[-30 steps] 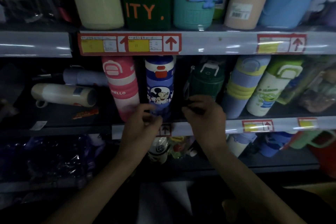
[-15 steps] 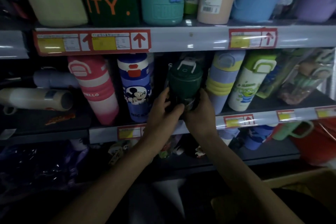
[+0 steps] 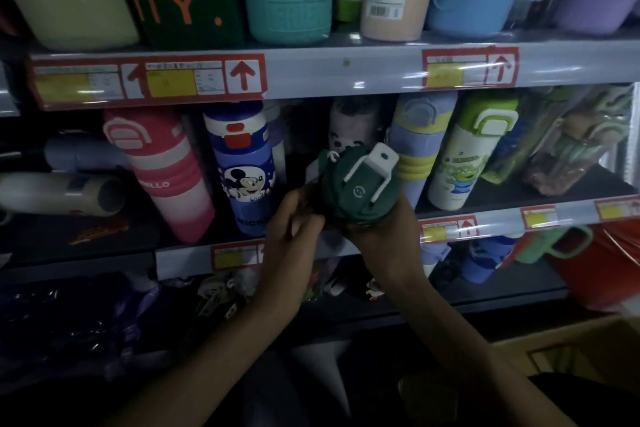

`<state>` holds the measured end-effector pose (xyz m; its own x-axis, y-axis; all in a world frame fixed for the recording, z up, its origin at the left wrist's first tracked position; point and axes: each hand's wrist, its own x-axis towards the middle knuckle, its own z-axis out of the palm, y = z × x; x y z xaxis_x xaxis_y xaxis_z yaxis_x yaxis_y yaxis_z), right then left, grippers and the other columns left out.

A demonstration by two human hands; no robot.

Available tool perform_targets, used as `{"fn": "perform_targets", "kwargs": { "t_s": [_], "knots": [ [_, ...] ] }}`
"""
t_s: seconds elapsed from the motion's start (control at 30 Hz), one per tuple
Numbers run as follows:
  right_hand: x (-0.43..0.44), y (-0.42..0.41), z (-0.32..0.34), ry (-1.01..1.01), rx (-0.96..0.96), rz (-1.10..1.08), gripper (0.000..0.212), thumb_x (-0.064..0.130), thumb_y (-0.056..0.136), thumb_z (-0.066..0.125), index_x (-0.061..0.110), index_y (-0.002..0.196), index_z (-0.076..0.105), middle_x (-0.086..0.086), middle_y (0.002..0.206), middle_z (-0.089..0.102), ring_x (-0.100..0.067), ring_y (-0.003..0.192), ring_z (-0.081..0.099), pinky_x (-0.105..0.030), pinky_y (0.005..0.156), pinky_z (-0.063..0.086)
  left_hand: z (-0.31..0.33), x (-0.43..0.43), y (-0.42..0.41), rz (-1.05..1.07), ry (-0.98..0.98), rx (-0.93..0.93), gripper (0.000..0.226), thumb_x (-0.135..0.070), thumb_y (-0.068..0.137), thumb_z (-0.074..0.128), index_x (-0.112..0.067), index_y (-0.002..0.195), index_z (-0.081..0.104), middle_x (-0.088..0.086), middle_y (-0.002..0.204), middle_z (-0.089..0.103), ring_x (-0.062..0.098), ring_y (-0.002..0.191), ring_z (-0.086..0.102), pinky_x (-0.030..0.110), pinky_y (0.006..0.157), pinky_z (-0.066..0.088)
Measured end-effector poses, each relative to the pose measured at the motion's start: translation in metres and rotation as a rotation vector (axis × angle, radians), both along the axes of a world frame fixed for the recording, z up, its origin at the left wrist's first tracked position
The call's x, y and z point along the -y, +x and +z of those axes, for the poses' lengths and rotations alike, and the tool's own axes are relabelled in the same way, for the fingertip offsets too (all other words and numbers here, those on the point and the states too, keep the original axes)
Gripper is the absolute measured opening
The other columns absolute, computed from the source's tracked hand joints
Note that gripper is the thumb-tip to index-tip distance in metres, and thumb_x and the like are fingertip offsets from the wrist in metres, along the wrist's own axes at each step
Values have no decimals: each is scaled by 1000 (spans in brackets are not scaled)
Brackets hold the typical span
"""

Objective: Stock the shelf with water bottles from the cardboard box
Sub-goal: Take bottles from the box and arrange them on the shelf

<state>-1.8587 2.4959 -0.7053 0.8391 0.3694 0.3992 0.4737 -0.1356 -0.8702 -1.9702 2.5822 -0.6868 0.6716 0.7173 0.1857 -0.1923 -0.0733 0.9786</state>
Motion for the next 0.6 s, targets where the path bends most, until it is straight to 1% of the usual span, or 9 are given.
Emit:
{"fn": "perform_targets", "kwargs": {
  "t_s": [0.03,0.1,0.17,0.23,0.37,0.43,0.5,0.57,0.6],
  "knots": [
    [3,-1,-1,9,-2,-6,56,5,72,88,13,122,63,11,108,70,2,100,65,-12,79,48,1,2,-2,-11,5,14,35,2,100,49,-13,128,64,-9,106,75,2,103,67,13,79,51],
    [7,-3,0,46,-6,-8,62,12,70,89,17,125,61,3,117,71,-12,110,67,-29,88,55,3,7,-4,-27,21,34,35,0,101,49,-14,129,64,-9,111,74,5,108,67,17,84,53],
    [13,-7,3,69,14,-5,63,22,68,89,23,124,60,-1,119,69,-19,113,66,-41,91,56,6,12,-3,-15,19,51,34,-2,102,50,-15,129,65,-7,113,74,8,110,66,21,88,54],
    [21,-11,9,64,38,-19,66,28,65,93,23,121,59,-3,117,68,-17,110,65,-38,89,56,9,17,0,4,-5,76,33,-3,101,51,-16,126,68,-7,116,74,6,111,66,21,88,54],
    [41,-16,18,89,-46,17,69,17,63,97,18,121,58,13,112,71,1,105,67,-16,84,53,14,25,2,7,-15,77,28,-7,101,53,-19,117,73,-10,111,76,5,107,68,18,84,54],
    [49,-19,20,94,-98,54,67,20,66,95,17,122,58,14,114,71,1,106,68,-20,88,55,12,25,5,33,-2,39,25,-9,101,54,-20,110,74,-11,103,76,5,101,69,21,80,54],
    [58,-22,19,97,-129,56,65,27,67,94,16,120,59,12,113,72,-1,105,69,-28,90,59,9,22,10,42,65,-18,18,-12,100,55,-18,102,72,-11,92,74,2,89,67,22,75,52],
    [65,-22,17,86,-152,43,69,37,63,94,19,120,60,11,113,73,-4,105,70,-37,89,61,4,18,17,55,135,-78,12,-13,98,57,-17,96,69,-9,83,70,1,78,64,19,67,48],
    [69,-22,17,75,-161,35,73,43,60,93,20,121,61,11,114,74,-6,106,71,-40,89,60,1,14,22,75,155,-98,9,-14,97,59,-18,95,68,-9,82,70,0,78,64,18,65,47]
  ]
}}
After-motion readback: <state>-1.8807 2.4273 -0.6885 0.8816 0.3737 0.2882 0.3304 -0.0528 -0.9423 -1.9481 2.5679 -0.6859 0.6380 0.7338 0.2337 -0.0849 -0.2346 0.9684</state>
